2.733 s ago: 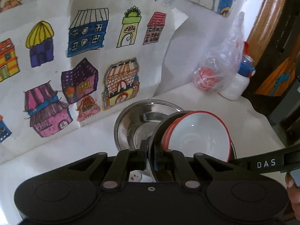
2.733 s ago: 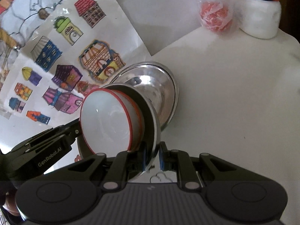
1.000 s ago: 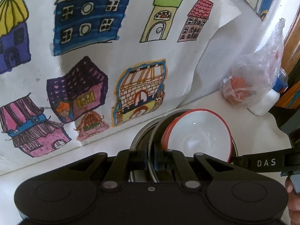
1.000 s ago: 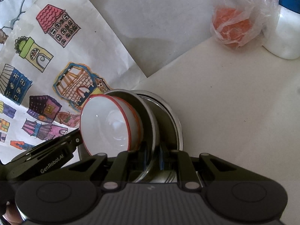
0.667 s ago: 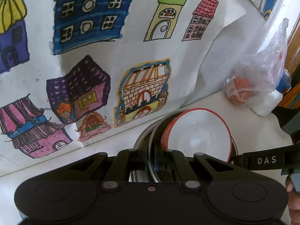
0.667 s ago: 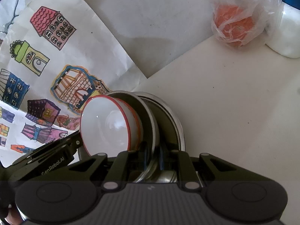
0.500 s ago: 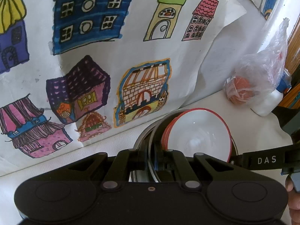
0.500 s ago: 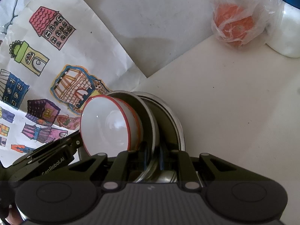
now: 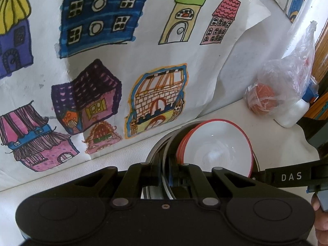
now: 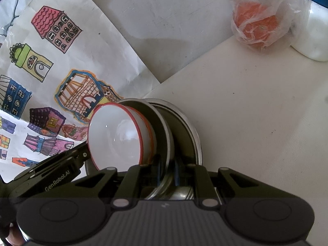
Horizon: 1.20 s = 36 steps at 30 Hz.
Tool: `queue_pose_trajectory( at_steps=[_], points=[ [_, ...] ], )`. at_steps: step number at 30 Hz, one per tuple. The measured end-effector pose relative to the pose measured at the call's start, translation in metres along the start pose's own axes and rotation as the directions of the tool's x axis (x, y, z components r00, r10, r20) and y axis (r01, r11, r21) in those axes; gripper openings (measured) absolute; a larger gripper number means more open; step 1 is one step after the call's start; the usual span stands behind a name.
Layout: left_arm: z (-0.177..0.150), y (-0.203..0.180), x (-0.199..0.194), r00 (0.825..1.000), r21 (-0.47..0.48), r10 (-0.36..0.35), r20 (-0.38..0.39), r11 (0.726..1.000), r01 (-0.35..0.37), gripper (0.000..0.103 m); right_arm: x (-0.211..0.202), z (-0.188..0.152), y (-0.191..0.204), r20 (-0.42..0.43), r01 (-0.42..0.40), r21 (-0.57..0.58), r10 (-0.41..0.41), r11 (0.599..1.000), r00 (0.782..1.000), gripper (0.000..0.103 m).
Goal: Organize plates and bowls
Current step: 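Lower the nested bowls onto the stacked steel plates with both grippers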
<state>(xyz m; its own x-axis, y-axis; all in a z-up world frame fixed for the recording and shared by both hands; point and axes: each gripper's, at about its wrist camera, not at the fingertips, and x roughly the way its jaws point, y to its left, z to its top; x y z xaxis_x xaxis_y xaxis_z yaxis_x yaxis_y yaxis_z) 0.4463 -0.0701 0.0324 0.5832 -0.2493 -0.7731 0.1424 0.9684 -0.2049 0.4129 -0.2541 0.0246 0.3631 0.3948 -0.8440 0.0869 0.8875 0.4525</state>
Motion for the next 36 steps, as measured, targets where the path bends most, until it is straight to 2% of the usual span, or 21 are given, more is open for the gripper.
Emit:
queue_pose_trajectory(
  at_steps=[14,19,25,36],
  points=[
    [0.000,0.006,-0.003,1.000,-0.023,-0.015,-0.005,1.000,0.014,0.005,-0.002,-0.003,-0.001,0.031,0.003,-0.010,-0.003,1.000,1.000,0.016],
    [0.000,0.007,-0.002,1.000,-0.028,-0.013,-0.006,1.000,0.013,0.008,-0.006,-0.002,-0.001,0.049,0.015,-0.016,-0.014,1.000,0.999,0.017],
    [0.000,0.008,-0.006,1.000,-0.037,-0.014,0.004,0.999,0.014,0.009,-0.019,-0.002,-0.003,0.084,0.033,-0.018,-0.032,0.999,0.996,0.030],
    [-0.002,0.016,-0.023,0.999,-0.062,-0.007,0.039,0.998,0.009,0.025,-0.035,-0.007,-0.004,0.139,0.057,-0.023,-0.053,0.998,0.989,0.052]
  ],
)
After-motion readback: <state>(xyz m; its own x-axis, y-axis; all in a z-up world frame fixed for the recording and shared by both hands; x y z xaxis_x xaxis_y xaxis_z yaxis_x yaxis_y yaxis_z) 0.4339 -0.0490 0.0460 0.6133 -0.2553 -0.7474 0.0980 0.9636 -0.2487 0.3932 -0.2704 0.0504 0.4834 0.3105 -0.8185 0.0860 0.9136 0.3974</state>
